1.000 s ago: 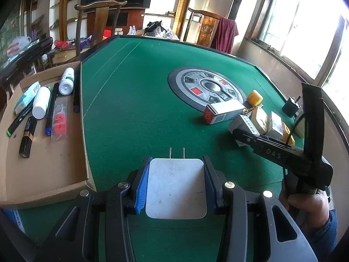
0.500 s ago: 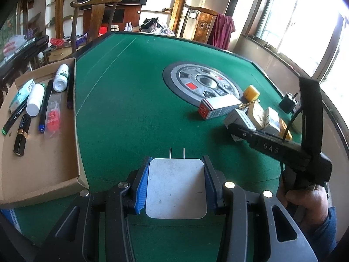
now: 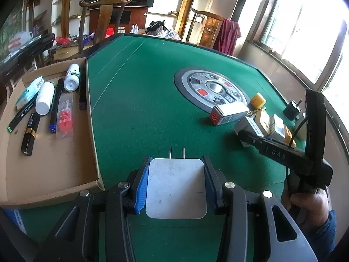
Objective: Organize objects
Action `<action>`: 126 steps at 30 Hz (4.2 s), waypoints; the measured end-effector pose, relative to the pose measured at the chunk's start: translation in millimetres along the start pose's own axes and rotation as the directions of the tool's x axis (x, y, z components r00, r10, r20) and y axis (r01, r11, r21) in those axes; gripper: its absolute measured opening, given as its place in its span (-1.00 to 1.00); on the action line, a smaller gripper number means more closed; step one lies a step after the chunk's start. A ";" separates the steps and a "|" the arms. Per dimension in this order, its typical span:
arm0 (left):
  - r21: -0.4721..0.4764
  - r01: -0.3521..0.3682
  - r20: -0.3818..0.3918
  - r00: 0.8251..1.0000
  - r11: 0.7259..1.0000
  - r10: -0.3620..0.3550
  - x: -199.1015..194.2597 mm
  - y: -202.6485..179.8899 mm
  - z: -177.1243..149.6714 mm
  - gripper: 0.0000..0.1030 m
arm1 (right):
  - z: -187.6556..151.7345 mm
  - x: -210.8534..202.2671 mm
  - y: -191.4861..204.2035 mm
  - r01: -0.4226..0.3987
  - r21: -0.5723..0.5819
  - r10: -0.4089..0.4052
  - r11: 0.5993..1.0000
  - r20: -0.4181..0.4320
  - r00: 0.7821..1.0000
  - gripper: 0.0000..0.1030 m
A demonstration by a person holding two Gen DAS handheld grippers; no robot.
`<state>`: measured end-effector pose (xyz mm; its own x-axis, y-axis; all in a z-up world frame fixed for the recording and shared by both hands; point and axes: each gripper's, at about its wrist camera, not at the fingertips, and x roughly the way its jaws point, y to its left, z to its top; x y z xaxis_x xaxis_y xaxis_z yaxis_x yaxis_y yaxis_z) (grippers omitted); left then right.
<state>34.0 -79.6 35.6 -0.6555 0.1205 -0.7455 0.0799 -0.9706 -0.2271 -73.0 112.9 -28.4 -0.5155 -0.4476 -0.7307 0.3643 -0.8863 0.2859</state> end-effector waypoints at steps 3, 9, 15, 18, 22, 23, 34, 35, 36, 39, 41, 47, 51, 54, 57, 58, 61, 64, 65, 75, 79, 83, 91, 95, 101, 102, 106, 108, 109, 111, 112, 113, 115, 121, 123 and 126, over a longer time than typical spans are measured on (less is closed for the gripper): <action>-0.005 0.010 -0.004 1.000 1.000 -0.010 3.3 -1.1 -0.5 -0.25 | 0.0 -1.8 -1.4 0.012 0.005 -0.012 1.000 0.006 1.000 -0.41; 0.008 0.019 -0.011 1.000 1.000 -0.019 10.5 -1.6 1.9 -0.25 | 0.9 -28.0 0.4 -0.002 0.021 -0.001 1.000 0.121 0.993 -0.40; -0.037 0.045 0.030 0.999 0.998 -0.044 -7.8 18.2 7.3 -0.25 | -1.3 -31.0 11.7 -0.028 0.008 0.027 1.000 0.131 0.991 -0.40; -0.065 0.064 0.065 0.996 0.996 -0.059 -26.6 34.0 11.1 -0.24 | -2.1 -31.8 18.6 -0.073 0.030 0.069 0.997 0.128 0.989 -0.40; -0.111 0.054 0.140 0.989 0.992 -0.038 -61.8 70.5 16.7 -0.24 | -11.7 -35.9 50.7 -0.133 0.011 0.130 0.991 0.118 0.984 -0.40; -0.123 0.049 0.153 0.988 0.991 -0.030 -67.6 79.0 18.1 -0.24 | -14.1 -35.8 63.8 -0.148 -0.007 0.148 0.989 0.110 0.983 -0.40; -0.324 -0.105 0.147 0.976 0.940 0.160 -77.5 197.0 5.1 -0.24 | -21.4 -9.5 231.5 -0.325 -0.271 0.320 0.906 -0.064 0.945 -0.39; -0.332 -0.112 0.134 0.977 0.937 0.164 -70.8 202.7 5.8 -0.24 | -21.6 -2.4 241.5 -0.335 -0.280 0.322 0.900 -0.092 0.942 -0.39; -0.339 -0.119 0.123 0.978 0.933 0.170 -64.0 205.1 5.9 -0.24 | -21.6 6.7 251.1 -0.346 -0.288 0.323 0.893 -0.127 0.938 -0.39; -0.340 -0.144 0.075 0.981 0.929 0.180 -44.7 216.0 9.8 -0.24 | -16.7 31.5 267.7 -0.356 -0.281 0.310 0.891 -0.195 0.931 -0.39; -0.332 -0.167 0.037 0.981 0.929 0.189 -33.5 222.2 12.5 -0.24 | -13.8 49.2 276.4 -0.378 -0.263 0.314 0.888 -0.256 0.914 -0.39; -0.288 -0.197 -0.021 0.980 0.937 0.200 -17.4 231.4 25.5 -0.24 | -10.2 82.1 292.5 -0.365 -0.249 0.279 0.897 -0.320 0.905 -0.39; -0.252 -0.217 -0.059 0.976 0.943 0.209 -6.0 232.3 37.0 -0.24 | -8.1 96.3 299.5 -0.354 -0.242 0.266 0.903 -0.333 0.905 -0.39; -0.242 -0.234 -0.086 0.972 0.942 0.219 0.4 234.0 41.9 -0.24 | -5.4 101.7 302.8 -0.318 -0.265 0.229 0.910 -0.317 0.920 -0.39; -0.232 -0.240 -0.101 0.970 0.943 0.222 7.1 234.1 46.7 -0.24 | -0.2 106.2 305.9 -0.287 -0.283 0.199 0.915 -0.302 0.932 -0.39; -0.229 -0.240 -0.103 0.970 0.943 0.222 7.7 234.4 47.0 -0.24 | 2.6 107.0 305.6 -0.281 -0.282 0.194 0.917 -0.300 0.934 -0.39; -0.239 -0.230 -0.120 0.971 0.944 0.206 15.1 238.3 47.5 -0.24 | 7.3 111.7 308.5 -0.266 -0.282 0.179 0.922 -0.297 0.938 -0.39; -0.254 -0.223 -0.113 0.973 0.941 0.200 15.4 241.6 46.7 -0.24 | 9.7 115.6 308.4 -0.251 -0.281 0.165 0.926 -0.295 0.941 -0.39; -0.256 -0.219 -0.110 0.974 0.941 0.197 15.3 242.1 46.4 -0.24 | 9.8 117.0 309.2 -0.250 -0.280 0.164 0.927 -0.298 0.940 -0.39; -0.261 -0.209 -0.076 0.978 0.942 0.196 7.4 243.1 43.5 -0.21 | 6.1 111.3 306.2 -0.228 -0.317 0.138 0.921 -0.282 0.949 -0.27; -0.269 -0.208 -0.055 0.978 0.940 0.201 -0.7 243.6 44.0 -0.21 | 4.2 105.2 306.3 -0.231 -0.333 0.141 0.914 -0.272 0.952 -0.10; -0.265 -0.202 -0.042 0.979 0.943 0.198 -9.1 238.4 42.9 -0.21 | 2.6 91.9 302.7 -0.260 -0.327 0.177 0.908 -0.262 0.949 -0.10; -0.219 -0.189 -0.010 0.982 0.957 0.191 -19.9 208.6 43.1 -0.21 | -0.2 61.6 275.5 -0.340 -0.251 0.286 0.906 -0.226 0.931 -0.09; -0.185 -0.187 -0.010 0.982 0.965 0.188 -16.1 186.3 46.1 -0.21 | 1.4 50.1 251.2 -0.362 -0.208 0.319 0.909 -0.214 0.923 -0.09; -0.098 -0.187 -0.015 0.982 0.977 0.186 -6.8 142.2 51.5 -0.21 | 3.8 30.2 208.4 -0.383 -0.152 0.358 0.911 -0.167 0.919 -0.09; -0.086 -0.186 -0.018 0.983 0.979 0.185 -5.7 136.2 51.5 -0.21 | 4.7 26.4 198.4 -0.385 -0.139 0.364 0.912 -0.155 0.918 -0.09; 0.002 -0.169 -0.026 0.985 0.986 0.169 5.1 95.5 51.2 -0.21 | 11.9 9.9 148.9 -0.368 -0.085 0.360 0.926 -0.096 0.928 -0.09; 0.050 -0.151 -0.033 0.988 0.987 0.153 13.0 70.2 52.1 -0.22 | 19.9 -2.7 114.3 -0.353 -0.042 0.350 0.935 -0.050 0.935 -0.09; 0.078 -0.139 -0.040 0.989 0.987 0.143 18.2 56.5 53.1 -0.22 | 23.1 -9.7 98.4 -0.338 -0.021 0.338 0.941 -0.023 0.941 -0.09; 0.143 -0.112 -0.053 0.991 0.983 0.120 30.1 25.0 57.1 -0.22 | 30.2 -27.3 61.8 -0.288 0.026 0.287 0.957 0.049 0.957 -0.09; 0.181 -0.100 -0.061 0.992 0.978 0.113 36.3 9.4 58.5 -0.22 | 32.7 -35.6 45.8 -0.264 0.046 0.260 0.963 0.084 0.962 -0.08; 0.223 -0.089 -0.069 0.992 0.971 0.107 44.1 -8.3 60.0 -0.22 | 34.2 -45.6 27.7 -0.240 0.067 0.231 0.968 0.123 0.965 0.00; 0.284 -0.055 -0.086 0.993 0.957 0.083 57.1 -38.1 62.4 -0.22 | 33.1 -62.9 -6.3 -0.201 0.121 0.175 0.972 0.195 0.965 0.08; 0.485 0.009 -0.112 0.992 0.874 0.051 96.5 -110.4 76.5 -0.22 | 25.5 -79.5 -79.9 -0.213 0.345 0.118 0.914 0.276 0.954 0.18; 0.536 0.015 -0.129 0.990 0.844 0.064 113.3 -121.7 82.3 -0.22 | 23.7 -85.2 -87.3 -0.227 0.385 0.109 0.895 0.304 0.946 0.18; 0.563 0.026 -0.161 0.984 0.826 0.079 132.6 -125.8 87.7 -0.22 | 22.4 -92.3 -92.3 -0.217 0.427 0.073 0.878 0.328 0.942 0.18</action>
<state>-128.8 40.2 20.2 -0.5180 0.0756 -0.8520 -0.3740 -0.9158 0.1462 -76.3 233.4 26.6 -0.7132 -0.5256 -0.4639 0.1007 -0.7317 0.6742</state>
